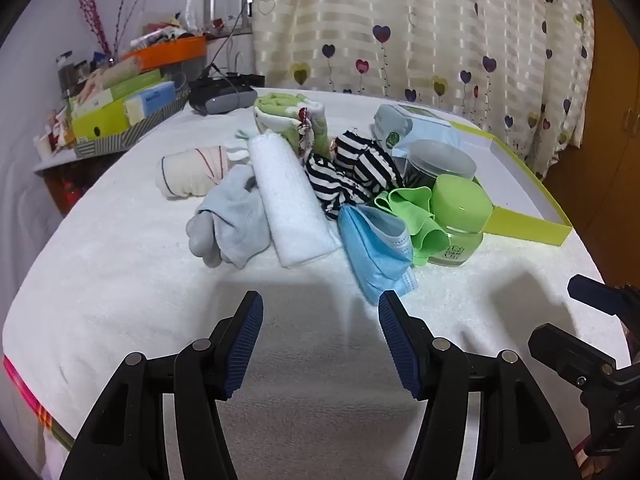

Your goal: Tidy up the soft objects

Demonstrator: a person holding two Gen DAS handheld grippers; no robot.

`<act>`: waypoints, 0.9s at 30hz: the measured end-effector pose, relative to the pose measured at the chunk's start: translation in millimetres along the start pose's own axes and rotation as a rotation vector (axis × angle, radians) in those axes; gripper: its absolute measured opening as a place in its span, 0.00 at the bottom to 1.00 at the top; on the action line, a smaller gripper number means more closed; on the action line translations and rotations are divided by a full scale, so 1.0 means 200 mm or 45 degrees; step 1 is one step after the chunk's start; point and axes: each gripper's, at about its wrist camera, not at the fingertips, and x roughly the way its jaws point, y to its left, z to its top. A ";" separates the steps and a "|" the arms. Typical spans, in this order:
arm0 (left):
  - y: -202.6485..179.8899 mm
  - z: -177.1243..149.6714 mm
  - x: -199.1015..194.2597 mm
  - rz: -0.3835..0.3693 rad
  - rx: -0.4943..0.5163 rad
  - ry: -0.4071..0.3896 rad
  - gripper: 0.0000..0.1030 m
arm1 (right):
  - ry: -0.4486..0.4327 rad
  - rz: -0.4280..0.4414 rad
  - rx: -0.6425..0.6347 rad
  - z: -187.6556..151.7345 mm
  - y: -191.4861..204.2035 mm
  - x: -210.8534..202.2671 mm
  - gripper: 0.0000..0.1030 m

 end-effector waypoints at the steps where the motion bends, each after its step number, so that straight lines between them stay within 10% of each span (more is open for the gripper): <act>1: 0.00 0.00 0.00 -0.011 -0.011 0.007 0.58 | 0.009 -0.004 -0.001 0.00 0.00 0.00 0.88; 27: -0.10 -0.04 -0.16 0.106 -0.025 -0.012 0.58 | -0.042 0.126 -0.014 -0.03 -0.09 -0.07 0.88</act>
